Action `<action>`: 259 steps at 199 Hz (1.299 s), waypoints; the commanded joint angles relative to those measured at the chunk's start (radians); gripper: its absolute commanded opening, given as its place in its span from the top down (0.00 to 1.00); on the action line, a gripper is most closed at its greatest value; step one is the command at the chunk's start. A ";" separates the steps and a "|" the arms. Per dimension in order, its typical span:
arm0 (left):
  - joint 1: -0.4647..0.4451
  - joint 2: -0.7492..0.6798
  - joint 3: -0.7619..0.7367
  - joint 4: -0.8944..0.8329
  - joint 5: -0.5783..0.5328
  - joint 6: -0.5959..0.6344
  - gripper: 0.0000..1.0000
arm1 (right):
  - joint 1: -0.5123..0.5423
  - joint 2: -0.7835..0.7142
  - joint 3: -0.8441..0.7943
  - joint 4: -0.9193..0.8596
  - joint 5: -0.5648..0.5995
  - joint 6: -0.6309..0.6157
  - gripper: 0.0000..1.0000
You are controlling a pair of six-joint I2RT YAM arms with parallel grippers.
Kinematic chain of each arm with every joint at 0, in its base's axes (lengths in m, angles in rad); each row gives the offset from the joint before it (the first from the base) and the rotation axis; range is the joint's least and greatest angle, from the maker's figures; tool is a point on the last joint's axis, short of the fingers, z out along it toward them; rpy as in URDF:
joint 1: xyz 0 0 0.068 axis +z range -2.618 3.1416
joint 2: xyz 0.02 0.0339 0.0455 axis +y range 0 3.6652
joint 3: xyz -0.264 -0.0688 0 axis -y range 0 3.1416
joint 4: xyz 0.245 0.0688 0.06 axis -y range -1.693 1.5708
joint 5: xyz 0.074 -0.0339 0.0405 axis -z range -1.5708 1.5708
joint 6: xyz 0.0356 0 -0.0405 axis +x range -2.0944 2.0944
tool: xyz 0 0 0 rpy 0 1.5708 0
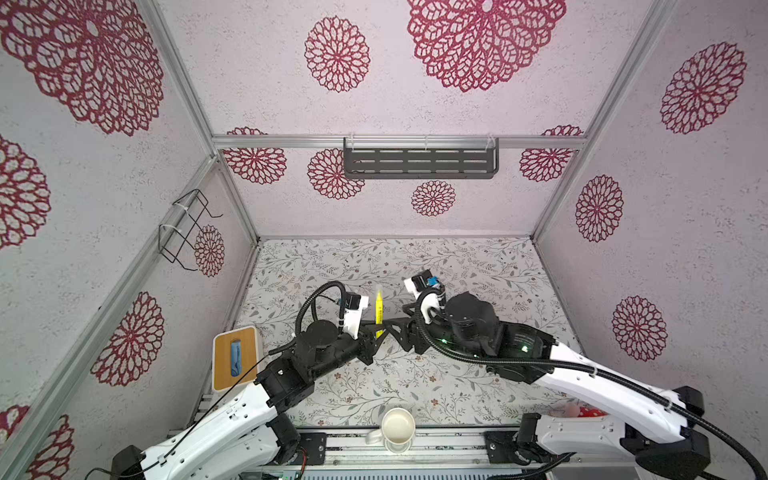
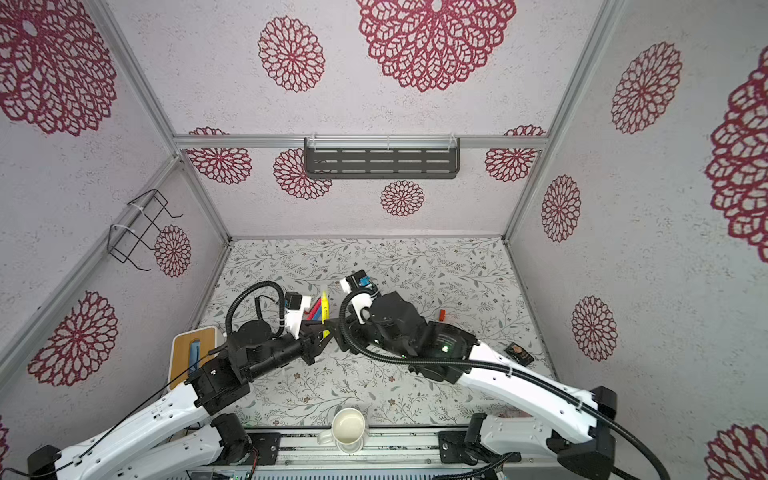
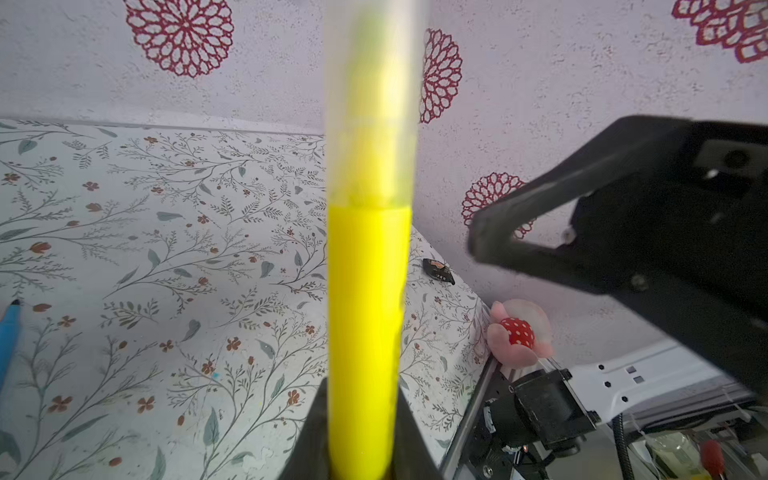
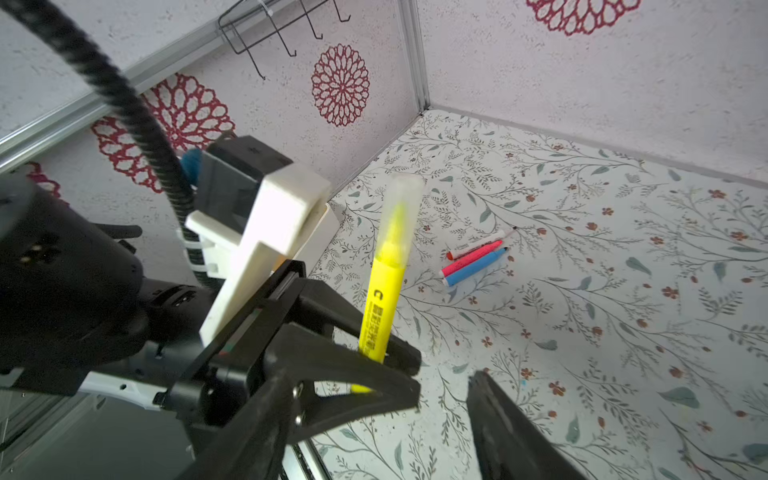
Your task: Insert the pens into the pen caps
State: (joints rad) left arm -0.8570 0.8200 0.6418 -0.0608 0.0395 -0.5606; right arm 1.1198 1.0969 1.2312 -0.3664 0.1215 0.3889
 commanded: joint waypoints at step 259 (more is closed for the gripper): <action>-0.145 0.289 0.156 0.245 -0.156 0.047 1.00 | -0.227 -0.175 -0.159 0.017 -0.261 0.050 0.33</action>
State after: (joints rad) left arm -1.0039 1.1065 0.8009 0.1383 -0.0952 -0.5522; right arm 0.9413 0.9051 1.0256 -0.3592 -0.0601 0.4847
